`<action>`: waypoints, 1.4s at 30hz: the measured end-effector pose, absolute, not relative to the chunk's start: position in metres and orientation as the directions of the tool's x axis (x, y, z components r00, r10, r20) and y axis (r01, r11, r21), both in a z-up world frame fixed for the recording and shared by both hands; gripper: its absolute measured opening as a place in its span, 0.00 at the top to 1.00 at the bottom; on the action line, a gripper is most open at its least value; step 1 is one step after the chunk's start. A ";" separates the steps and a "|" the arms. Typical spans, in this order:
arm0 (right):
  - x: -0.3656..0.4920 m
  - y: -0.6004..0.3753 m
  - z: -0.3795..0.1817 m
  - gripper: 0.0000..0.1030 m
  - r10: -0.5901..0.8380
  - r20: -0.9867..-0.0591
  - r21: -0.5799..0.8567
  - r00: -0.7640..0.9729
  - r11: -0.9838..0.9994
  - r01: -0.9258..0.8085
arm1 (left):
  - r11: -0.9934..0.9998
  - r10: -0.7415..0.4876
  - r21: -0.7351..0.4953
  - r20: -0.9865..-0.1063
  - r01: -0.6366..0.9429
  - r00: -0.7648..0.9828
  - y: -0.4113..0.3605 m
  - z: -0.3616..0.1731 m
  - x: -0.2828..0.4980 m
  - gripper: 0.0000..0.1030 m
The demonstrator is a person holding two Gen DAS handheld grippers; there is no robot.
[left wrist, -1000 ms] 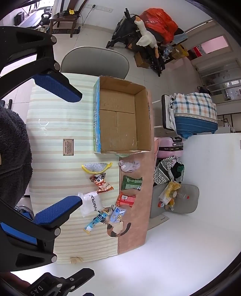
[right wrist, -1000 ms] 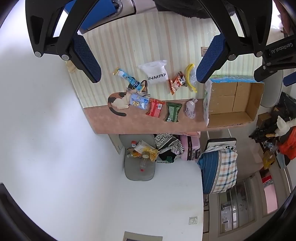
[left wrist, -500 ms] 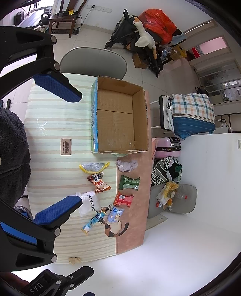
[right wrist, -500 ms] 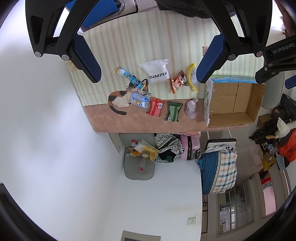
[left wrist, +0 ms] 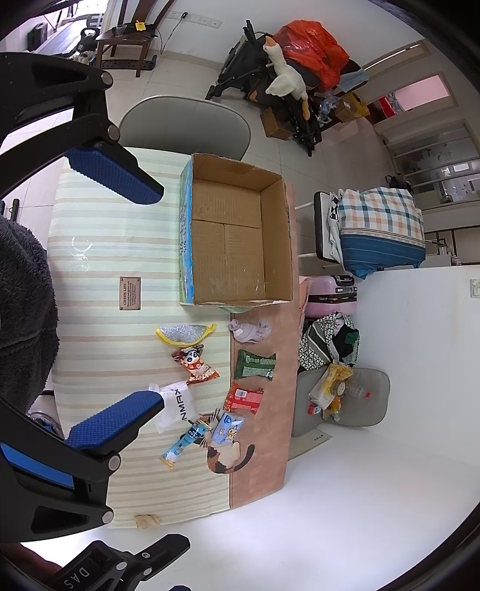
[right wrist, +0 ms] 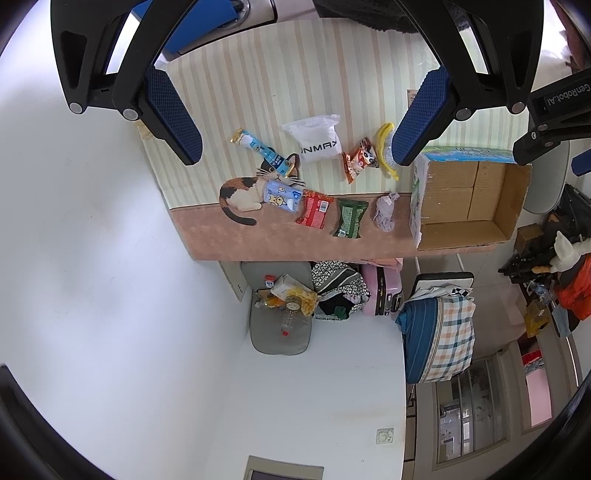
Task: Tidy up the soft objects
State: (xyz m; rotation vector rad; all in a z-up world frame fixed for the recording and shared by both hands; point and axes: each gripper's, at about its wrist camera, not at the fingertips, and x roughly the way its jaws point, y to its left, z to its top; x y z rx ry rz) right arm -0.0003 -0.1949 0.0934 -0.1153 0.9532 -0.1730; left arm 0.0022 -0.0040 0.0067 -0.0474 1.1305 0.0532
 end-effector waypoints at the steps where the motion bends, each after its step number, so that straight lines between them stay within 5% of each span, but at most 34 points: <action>1: 0.000 -0.196 0.094 0.00 -0.198 -0.800 -0.174 0.567 0.980 0.097 | 0.998 0.018 -0.011 -0.905 -0.066 0.425 -0.004 0.007 0.002 0.00; 42: -0.006 -0.203 0.112 0.00 -0.199 -0.785 -0.179 0.586 0.979 0.093 | 0.997 0.031 -0.007 -0.888 -0.082 0.459 -0.001 0.020 -0.013 0.00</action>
